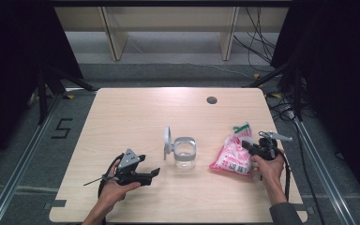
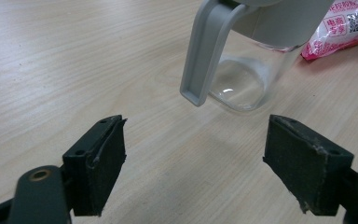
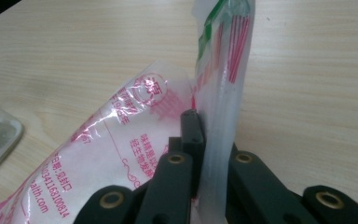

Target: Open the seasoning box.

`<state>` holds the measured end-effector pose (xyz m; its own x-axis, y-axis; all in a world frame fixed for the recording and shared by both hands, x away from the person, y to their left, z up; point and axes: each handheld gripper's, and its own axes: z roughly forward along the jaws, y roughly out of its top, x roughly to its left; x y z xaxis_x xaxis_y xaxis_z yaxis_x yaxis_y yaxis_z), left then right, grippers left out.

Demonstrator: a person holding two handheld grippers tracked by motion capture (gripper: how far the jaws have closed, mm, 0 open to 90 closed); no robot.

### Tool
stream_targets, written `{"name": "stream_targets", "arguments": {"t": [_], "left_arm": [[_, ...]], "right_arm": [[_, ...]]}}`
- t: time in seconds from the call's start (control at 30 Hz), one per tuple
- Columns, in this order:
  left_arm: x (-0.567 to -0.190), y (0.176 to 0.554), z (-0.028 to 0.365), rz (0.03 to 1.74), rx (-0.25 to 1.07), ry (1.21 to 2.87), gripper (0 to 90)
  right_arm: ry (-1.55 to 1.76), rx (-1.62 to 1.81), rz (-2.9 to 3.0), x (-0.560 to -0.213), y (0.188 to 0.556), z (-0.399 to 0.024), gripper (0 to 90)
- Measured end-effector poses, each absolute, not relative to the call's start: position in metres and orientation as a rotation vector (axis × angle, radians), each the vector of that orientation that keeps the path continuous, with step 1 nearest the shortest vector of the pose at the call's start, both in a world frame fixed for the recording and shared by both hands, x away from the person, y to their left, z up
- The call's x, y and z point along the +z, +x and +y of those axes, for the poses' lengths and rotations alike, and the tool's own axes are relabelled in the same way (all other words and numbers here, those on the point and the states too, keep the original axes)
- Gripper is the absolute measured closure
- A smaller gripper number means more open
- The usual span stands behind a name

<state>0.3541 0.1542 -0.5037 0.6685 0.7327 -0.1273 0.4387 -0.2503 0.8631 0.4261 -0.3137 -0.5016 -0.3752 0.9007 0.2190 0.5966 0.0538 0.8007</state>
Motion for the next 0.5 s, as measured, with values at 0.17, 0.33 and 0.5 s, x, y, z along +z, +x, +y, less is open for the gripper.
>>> {"name": "stream_targets", "arguments": {"t": [0.17,0.33,0.5], "left_arm": [[-0.504,0.355,0.156,0.921,0.366,1.891,19.7],[-0.504,0.356,0.156,0.924,0.362,1.889,19.8],[-0.504,0.355,0.155,0.926,0.370,1.890,19.7]], "right_arm": [[1.476,1.315,1.991,-0.500,0.426,-0.312,90.0],[1.451,1.356,2.012,-0.494,0.423,-0.309,90.0],[1.414,1.405,1.997,-0.483,0.421,-0.295,90.0]]}}
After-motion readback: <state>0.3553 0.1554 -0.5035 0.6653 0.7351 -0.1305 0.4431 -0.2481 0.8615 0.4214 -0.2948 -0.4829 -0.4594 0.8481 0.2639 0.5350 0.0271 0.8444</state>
